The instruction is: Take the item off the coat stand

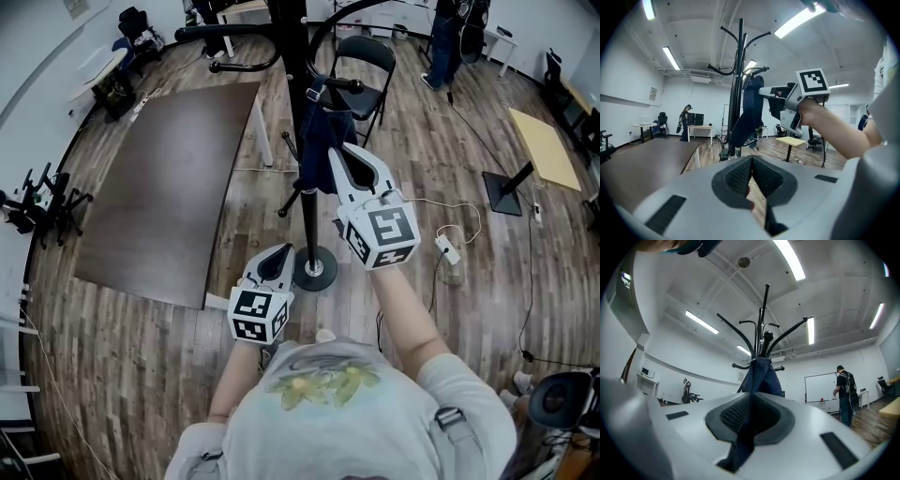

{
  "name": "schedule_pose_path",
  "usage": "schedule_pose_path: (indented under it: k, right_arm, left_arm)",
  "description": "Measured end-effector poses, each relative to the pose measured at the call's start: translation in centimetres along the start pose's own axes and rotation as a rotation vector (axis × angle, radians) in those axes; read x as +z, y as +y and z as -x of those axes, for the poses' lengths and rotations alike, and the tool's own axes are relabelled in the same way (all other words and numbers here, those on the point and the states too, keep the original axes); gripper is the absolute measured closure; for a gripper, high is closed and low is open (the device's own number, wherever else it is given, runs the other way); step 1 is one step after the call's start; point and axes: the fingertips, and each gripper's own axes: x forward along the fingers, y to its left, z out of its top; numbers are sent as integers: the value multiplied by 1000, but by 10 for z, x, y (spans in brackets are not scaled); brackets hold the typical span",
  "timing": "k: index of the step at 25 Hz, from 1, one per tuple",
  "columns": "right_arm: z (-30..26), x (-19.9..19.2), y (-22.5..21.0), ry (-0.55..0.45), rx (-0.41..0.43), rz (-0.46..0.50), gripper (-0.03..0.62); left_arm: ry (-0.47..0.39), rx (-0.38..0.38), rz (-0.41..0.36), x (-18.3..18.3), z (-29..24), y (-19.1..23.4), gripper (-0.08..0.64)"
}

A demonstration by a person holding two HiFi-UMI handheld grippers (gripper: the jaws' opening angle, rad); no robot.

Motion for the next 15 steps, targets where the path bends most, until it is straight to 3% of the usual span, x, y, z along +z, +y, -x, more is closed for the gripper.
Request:
schedule_pose_path:
  k: [15]
  right_arm:
    - [8,20,-12,-47,-56,21,565]
  left_arm:
    - [8,-70,-25,7,-13,-1,545]
